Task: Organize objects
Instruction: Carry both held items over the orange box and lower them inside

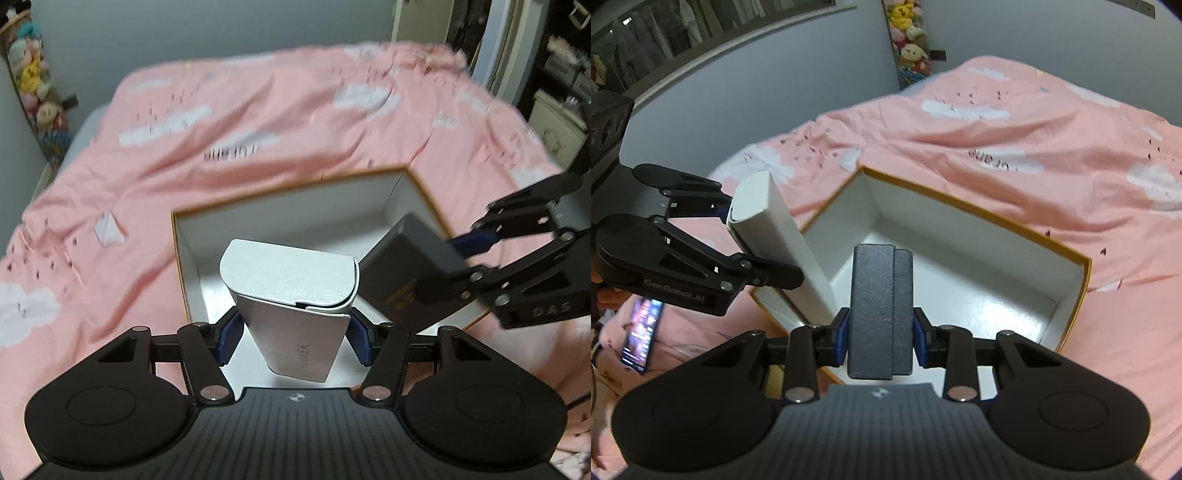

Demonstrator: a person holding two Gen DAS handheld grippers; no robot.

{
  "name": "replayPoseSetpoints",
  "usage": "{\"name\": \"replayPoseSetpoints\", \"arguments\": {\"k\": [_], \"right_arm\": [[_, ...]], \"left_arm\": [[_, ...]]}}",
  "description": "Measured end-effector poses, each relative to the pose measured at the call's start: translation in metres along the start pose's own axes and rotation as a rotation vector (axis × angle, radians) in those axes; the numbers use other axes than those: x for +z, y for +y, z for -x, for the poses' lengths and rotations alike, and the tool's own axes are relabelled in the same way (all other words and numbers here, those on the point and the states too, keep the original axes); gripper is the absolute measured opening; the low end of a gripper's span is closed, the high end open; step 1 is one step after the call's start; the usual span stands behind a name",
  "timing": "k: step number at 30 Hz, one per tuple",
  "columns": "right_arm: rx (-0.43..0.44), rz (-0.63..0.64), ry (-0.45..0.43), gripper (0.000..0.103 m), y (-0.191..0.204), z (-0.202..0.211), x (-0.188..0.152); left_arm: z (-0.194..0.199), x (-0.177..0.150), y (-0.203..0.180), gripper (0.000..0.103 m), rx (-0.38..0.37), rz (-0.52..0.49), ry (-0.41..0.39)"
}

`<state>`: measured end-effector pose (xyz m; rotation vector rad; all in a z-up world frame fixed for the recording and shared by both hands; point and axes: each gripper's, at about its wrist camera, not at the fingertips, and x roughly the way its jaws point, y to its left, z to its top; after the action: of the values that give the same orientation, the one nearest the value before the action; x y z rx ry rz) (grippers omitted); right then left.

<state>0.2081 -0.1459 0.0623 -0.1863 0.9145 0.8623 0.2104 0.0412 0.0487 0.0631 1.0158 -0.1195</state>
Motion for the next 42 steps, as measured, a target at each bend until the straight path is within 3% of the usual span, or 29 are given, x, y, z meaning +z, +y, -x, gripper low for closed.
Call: {"name": "replayPoseSetpoints", "arguments": {"k": [10,15,21,32,42], "right_arm": [[0.038,-0.044,0.092,0.036,-0.027,-0.048,-0.011],[0.054,-0.062,0.110,0.036,-0.039,-0.067,-0.011],[0.054,-0.101,0.118,0.036,-0.057,-0.087,-0.006],[0.063,-0.105,0.148,0.036,-0.076,-0.116,0.005],[0.045,-0.106,0.150,0.036,-0.077,-0.120,0.006]], "left_arm": [[-0.063,0.001,0.005,0.068,0.018,0.012,0.153],[-0.082,0.013,0.006,0.069,0.026,0.017,0.146],[-0.120,0.027,0.009,0.068,0.131,-0.008,0.176],[-0.163,0.037,0.010,0.071,0.209,-0.051,0.253],[-0.160,0.025,-0.007,0.076,0.301,-0.223,0.202]]}}
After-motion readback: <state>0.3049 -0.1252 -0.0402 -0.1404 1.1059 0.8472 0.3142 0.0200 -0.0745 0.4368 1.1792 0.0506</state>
